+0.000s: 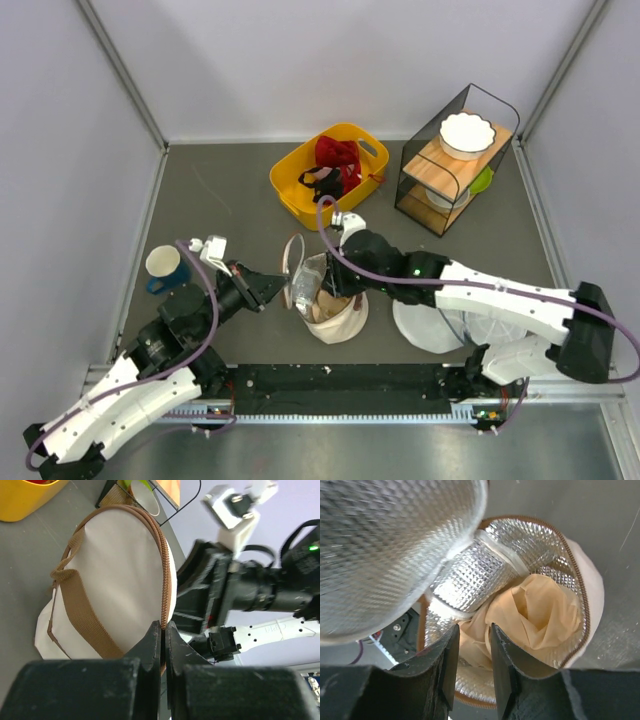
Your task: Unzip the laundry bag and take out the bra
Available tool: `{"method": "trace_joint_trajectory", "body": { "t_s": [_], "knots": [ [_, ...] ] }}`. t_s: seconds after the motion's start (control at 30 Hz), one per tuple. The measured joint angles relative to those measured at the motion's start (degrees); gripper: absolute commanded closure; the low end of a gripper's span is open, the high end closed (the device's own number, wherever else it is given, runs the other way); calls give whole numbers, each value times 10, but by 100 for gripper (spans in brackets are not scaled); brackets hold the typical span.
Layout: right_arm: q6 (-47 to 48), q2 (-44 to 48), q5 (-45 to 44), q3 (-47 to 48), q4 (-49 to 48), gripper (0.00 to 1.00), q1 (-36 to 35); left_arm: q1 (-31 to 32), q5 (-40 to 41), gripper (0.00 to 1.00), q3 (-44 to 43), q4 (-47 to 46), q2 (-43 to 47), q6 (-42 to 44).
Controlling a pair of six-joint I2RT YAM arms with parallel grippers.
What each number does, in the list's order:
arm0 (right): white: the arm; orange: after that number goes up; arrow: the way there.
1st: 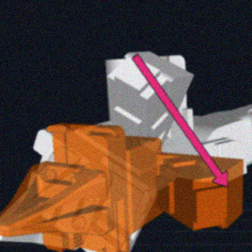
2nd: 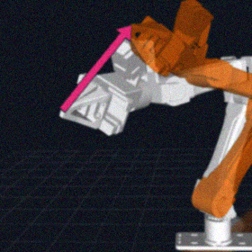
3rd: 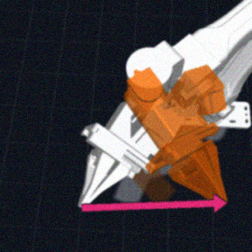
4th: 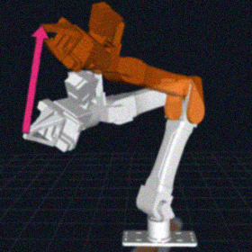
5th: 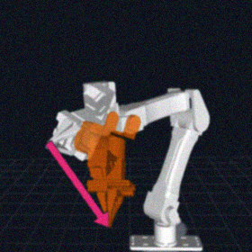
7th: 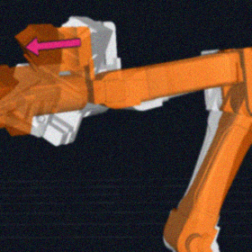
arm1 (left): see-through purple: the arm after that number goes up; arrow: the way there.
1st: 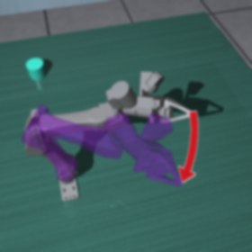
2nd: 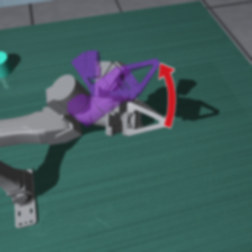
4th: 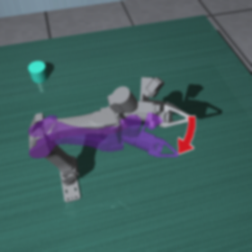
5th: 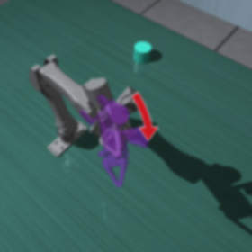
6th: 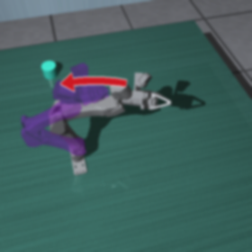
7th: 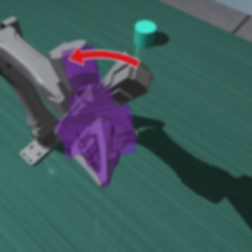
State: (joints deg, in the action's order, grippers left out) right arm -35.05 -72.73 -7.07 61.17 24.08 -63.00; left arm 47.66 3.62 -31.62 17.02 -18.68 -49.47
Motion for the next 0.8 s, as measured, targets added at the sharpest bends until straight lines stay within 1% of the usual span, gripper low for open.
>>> {"method": "trace_joint_trajectory", "body": {
  "t_s": [0.1, 0.2, 0.23, 0.3, 0.33, 0.4, 0.5, 0.53, 0.57, 0.6, 0.7, 0.77, 0.8],
  "knots": [
    [-13, -44, -5, -10, -5, 69, -3, 0, -6, 100, 0, -9, -7, -1],
    [-25, -64, -14, -45, -6, 68, -3, 0, -12, 100, 1, -14, -10, -1],
    [-30, -69, -17, -63, -4, 64, -3, 0, -13, 100, 2, -18, -10, -1],
    [-38, -73, -23, -85, 0, 60, -3, 0, -16, 100, 4, -24, -11, -2],
    [-42, -73, -24, -95, 1, 56, -3, 0, -19, 100, 7, -28, -11, -2],
    [-47, -73, -26, -103, 3, 52, -3, 0, -23, 100, 14, -35, -12, -5],
    [-55, -79, -32, -106, -1, 40, -3, 0, -32, 100, 37, -48, -12, -15],
    [-58, -83, -34, -106, -4, 32, -3, 0, -35, 100, 45, -51, -12, -19],
    [-59, -87, -35, -106, -6, 29, -3, 0, -37, 100, 51, -52, -12, -21],
    [-62, -94, -36, -106, -7, 23, -3, 0, -38, 100, 57, -54, -12, -25],
    [-71, -119, -39, -105, -13, 19, -3, 0, -40, 100, 66, -59, -12, -32],
    [-75, -135, -41, -105, -20, 19, -3, 0, -40, 100, 67, -59, -8, -34],
    [-77, -144, -42, -105, -24, 22, -3, 0, -40, 100, 67, -60, -7, -34]
  ]
}}
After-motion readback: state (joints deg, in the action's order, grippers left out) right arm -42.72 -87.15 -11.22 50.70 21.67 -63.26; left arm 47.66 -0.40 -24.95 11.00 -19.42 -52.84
